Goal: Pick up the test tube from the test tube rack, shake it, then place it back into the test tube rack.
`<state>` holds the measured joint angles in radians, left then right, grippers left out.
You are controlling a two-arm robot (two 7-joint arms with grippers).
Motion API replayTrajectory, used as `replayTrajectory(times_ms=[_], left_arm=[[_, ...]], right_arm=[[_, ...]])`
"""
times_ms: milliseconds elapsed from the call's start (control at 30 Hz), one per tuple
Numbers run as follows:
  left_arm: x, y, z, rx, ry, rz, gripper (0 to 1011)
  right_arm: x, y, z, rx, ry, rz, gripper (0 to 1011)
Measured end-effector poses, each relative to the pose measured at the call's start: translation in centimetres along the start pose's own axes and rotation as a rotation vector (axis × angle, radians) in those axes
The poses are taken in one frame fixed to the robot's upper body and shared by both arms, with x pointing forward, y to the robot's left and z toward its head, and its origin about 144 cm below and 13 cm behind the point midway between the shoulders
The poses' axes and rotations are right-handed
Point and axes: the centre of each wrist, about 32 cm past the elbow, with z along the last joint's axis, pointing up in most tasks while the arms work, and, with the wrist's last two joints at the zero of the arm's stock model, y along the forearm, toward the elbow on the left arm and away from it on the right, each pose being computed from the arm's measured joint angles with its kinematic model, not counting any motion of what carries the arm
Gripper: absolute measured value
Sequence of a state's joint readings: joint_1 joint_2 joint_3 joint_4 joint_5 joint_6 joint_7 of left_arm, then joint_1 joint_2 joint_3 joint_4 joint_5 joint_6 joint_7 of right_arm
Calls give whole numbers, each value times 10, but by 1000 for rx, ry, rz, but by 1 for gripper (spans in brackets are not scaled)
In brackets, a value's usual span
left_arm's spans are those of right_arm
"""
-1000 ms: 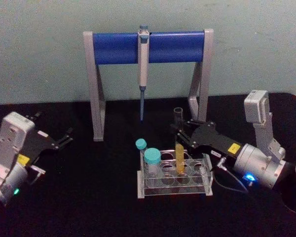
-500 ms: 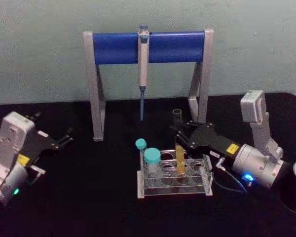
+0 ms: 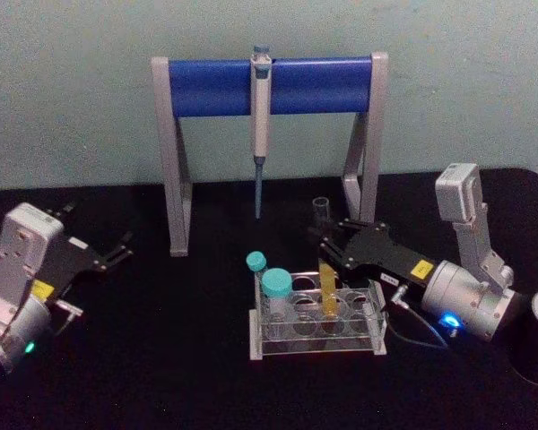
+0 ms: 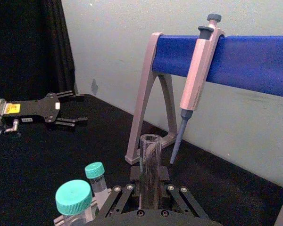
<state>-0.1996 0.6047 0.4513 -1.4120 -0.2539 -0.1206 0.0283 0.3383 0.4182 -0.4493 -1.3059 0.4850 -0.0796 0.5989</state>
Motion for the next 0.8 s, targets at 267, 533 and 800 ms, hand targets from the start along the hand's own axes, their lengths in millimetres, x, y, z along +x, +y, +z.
replayTrajectory(times_ms=[267, 533, 800], left_arm=[[0, 0, 0, 0, 0, 0, 1001], [0, 0, 0, 0, 0, 0, 1001], [0, 0, 0, 0, 0, 0, 1001]], right_arm=[[0, 0, 0, 1, 0, 0, 232], [0, 0, 0, 2, 0, 0, 232], [0, 0, 0, 2, 1, 0, 384]])
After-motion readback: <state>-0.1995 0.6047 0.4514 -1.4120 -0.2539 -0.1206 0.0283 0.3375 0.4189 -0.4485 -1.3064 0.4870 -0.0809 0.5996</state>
